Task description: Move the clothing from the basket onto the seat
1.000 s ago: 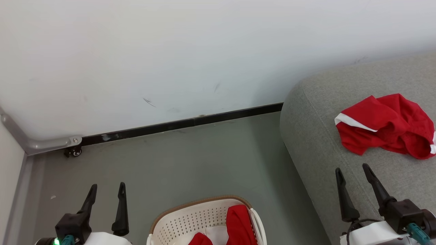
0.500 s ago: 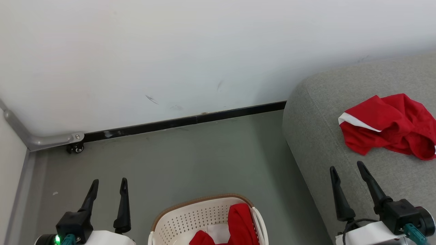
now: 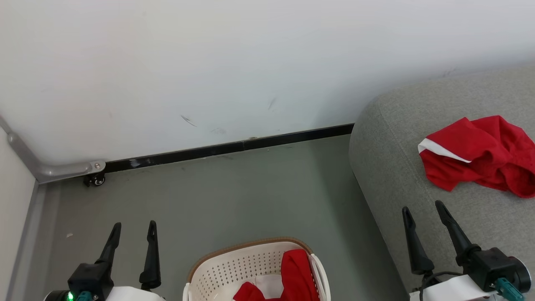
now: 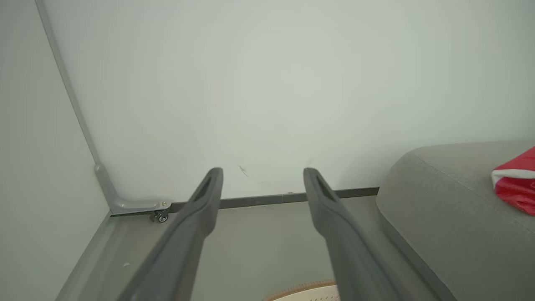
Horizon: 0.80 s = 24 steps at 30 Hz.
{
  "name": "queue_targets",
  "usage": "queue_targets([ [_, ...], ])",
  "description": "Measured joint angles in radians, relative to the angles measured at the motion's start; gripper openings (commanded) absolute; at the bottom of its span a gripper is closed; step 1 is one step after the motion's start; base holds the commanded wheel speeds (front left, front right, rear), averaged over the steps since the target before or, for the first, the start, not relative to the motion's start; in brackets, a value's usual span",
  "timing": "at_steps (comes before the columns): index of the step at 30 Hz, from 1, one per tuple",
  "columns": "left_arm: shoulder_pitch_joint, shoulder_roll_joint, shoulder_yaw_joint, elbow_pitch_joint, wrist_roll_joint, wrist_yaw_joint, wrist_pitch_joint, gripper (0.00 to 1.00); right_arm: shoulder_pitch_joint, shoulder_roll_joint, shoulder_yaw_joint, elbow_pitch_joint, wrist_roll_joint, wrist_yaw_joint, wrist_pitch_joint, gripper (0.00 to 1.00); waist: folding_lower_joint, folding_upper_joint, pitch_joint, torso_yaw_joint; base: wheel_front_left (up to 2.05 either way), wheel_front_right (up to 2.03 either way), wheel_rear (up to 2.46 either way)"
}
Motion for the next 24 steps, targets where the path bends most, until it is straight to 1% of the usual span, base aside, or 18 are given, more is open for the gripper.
queue_targets([
  [5,0.0,-0.005,-0.023,-0.004,0.013,-0.031,0.0,1.0,0.0,0.0,-0.009,-0.018,0.001,0.0,0.0,1.0,0.0,0.0,0.002,-0.007,0.0,0.0,0.0],
  [10,-0.004,-0.012,-0.073,0.0,0.035,-0.068,0.0,1.0,0.01,0.001,-0.047,-0.028,0.012,0.0,0.0,1.0,0.0,0.0,0.005,-0.019,0.0,0.0,0.0],
  [13,-0.02,-0.021,-0.1,0.016,0.036,-0.095,0.0,1.0,0.027,0.001,-0.072,-0.035,0.04,0.0,0.0,1.0,0.0,0.0,0.007,-0.029,0.0,0.0,0.0],
  [24,-0.068,-0.053,-0.146,0.059,0.054,-0.14,0.0,1.0,0.077,0.005,-0.149,-0.073,0.041,0.0,0.0,1.0,0.0,0.0,0.015,-0.08,0.0,0.0,0.0],
])
